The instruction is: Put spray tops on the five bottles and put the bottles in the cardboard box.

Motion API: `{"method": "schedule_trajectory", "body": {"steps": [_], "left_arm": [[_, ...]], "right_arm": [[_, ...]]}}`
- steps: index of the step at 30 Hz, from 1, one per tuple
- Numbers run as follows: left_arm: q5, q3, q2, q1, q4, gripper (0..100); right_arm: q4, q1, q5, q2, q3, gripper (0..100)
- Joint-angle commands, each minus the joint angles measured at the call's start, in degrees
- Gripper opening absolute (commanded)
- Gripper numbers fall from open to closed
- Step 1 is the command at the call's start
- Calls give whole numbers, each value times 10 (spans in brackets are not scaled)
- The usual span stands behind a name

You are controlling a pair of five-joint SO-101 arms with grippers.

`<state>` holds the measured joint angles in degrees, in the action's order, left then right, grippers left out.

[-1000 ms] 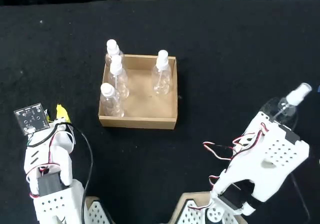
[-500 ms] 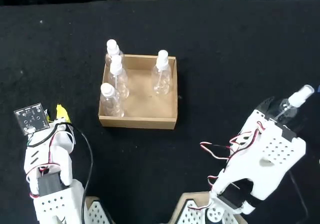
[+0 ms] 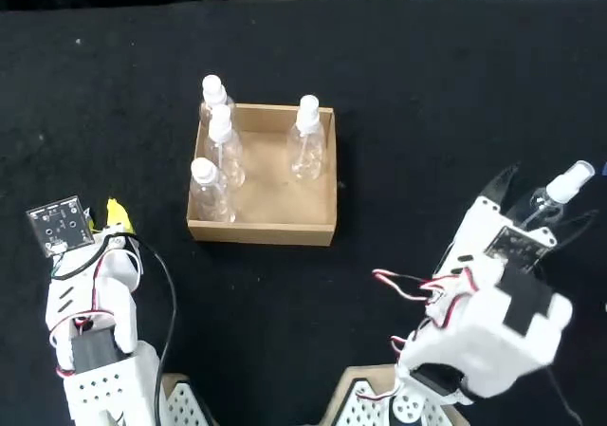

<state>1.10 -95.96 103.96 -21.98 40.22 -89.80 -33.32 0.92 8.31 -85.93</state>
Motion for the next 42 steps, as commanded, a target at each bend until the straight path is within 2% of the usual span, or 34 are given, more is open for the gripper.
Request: {"method": "schedule_trajectory", "body": {"steps": [1,12,17,21,24,27,32,42], "left_arm": [[2,-14,6,-5,1,107],[2,-14,6,-4,1,107],[2,-14,6,-4,1,107],[2,-14,6,-4,1,107],[2,-14,6,-4,1,107],[2,-14,6,-6,1,107],[2,-14,6,-6,4,107],[2,-14,6,-6,4,107]], "right_arm": [[103,-19,4,-90,4,378],[361,-36,5,-320,-14,378],[560,-38,6,-436,15,378],[754,-33,52,-525,49,378],[854,-39,57,-593,60,378],[891,-62,57,-637,55,378],[916,-60,61,-625,73,378],[913,-26,61,-454,159,378]]}}
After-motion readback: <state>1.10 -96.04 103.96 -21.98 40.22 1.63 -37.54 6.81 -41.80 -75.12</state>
